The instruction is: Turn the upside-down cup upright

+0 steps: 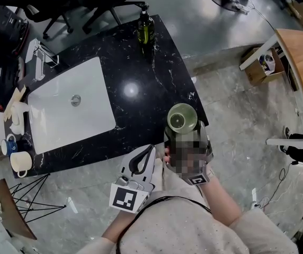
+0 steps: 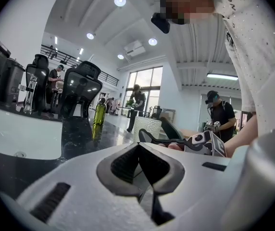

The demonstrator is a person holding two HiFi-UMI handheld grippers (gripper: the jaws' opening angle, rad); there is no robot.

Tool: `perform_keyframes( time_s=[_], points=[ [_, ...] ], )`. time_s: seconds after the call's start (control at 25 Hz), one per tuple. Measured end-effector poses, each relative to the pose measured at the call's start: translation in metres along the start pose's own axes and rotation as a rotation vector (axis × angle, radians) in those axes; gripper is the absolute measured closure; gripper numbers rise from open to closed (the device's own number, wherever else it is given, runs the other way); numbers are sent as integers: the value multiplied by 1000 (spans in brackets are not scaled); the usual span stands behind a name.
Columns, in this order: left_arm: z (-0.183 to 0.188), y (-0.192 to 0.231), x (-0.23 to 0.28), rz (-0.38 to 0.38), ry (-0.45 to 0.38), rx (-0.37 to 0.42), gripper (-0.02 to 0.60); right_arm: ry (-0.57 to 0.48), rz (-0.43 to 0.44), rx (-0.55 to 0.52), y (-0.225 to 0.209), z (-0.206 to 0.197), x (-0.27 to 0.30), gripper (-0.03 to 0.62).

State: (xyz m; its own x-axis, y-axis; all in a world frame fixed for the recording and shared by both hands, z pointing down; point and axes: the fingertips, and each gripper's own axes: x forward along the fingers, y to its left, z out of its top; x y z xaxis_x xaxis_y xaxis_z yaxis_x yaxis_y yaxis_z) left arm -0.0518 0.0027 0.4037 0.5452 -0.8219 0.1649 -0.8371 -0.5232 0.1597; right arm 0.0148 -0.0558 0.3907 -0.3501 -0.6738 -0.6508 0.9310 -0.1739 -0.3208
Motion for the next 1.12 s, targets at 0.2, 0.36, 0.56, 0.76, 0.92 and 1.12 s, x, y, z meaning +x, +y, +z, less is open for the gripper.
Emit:
perform_keyframes(
  time_s=[0.2,0.36,0.56,0.76,0.92,1.12],
  points=[
    [1,-2,1,0,-9,-8,574,160,-139,-200,-10,-26,-3,247],
    [1,-4,0,0,-13,-11,574,345,-308,-394,-25,-65,-2,249],
    [4,-4,1,4,-27,-26,574,518,-593,-772,-40,-75,-27,325],
    [9,-9,4,-10,-44,-18,574,506,-807,-1204,-27,-67,-32,567],
    [14,-17,11,-18,-55,-15,574,514,-980,-1679,-15,-62,-28,585],
    [21,-26,15,-24,-70,-1,574,377,-1137,-2123,-4,-55,-29,586]
  ],
)
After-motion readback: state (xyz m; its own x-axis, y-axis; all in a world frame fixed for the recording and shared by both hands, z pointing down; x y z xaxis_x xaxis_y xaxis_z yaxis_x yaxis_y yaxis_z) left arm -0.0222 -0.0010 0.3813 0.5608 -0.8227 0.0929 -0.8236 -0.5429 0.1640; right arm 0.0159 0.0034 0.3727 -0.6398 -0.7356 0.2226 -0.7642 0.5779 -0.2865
